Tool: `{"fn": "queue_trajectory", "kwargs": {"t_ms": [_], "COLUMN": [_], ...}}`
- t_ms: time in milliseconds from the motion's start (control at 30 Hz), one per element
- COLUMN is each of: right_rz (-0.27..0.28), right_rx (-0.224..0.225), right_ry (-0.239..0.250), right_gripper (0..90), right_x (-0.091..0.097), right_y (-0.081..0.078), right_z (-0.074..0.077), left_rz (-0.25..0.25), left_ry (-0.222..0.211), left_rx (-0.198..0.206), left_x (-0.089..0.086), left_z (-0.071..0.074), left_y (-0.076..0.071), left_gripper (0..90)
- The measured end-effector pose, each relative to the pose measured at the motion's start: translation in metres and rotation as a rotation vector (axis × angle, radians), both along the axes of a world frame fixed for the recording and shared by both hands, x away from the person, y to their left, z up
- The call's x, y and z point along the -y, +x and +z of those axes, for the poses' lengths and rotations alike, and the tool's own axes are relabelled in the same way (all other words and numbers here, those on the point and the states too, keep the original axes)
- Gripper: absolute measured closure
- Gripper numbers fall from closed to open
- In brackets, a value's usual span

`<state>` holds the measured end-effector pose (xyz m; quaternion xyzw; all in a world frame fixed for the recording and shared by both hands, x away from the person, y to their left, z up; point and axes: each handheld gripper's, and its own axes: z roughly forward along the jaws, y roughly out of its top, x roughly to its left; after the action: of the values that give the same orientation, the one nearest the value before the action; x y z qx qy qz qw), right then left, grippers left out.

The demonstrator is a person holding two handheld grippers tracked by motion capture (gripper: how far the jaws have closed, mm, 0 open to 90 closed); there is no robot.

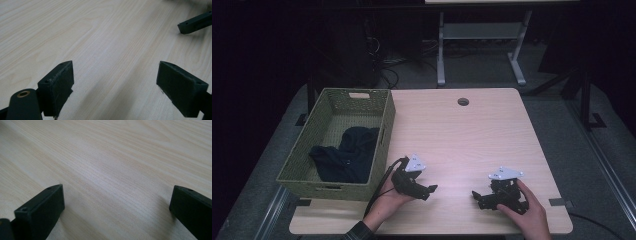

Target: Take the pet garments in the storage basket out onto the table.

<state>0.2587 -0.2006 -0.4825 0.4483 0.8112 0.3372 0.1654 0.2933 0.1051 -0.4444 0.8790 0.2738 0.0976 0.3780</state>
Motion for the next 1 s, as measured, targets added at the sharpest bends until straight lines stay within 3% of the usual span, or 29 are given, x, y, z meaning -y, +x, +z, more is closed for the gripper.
{"fn": "queue_trajectory", "kwargs": {"t_ms": [333, 1000], "right_rz": [0.000, -0.001], "right_rx": [0.000, 0.000], "right_ry": [0.000, 0.001], "right_gripper": [0.0, 0.0], "right_x": [0.000, 0.000], "right_y": [0.000, 0.000], "right_z": [0.000, 0.000], "left_rz": [-0.011, 0.011], "left_ry": [0.007, -0.028], "left_rx": [0.007, 0.024], "left_x": [0.001, -0.005], "left_z": [0.008, 0.029], "left_y": [0.001, 0.007], "left_gripper": [14.1, 14.2]}}
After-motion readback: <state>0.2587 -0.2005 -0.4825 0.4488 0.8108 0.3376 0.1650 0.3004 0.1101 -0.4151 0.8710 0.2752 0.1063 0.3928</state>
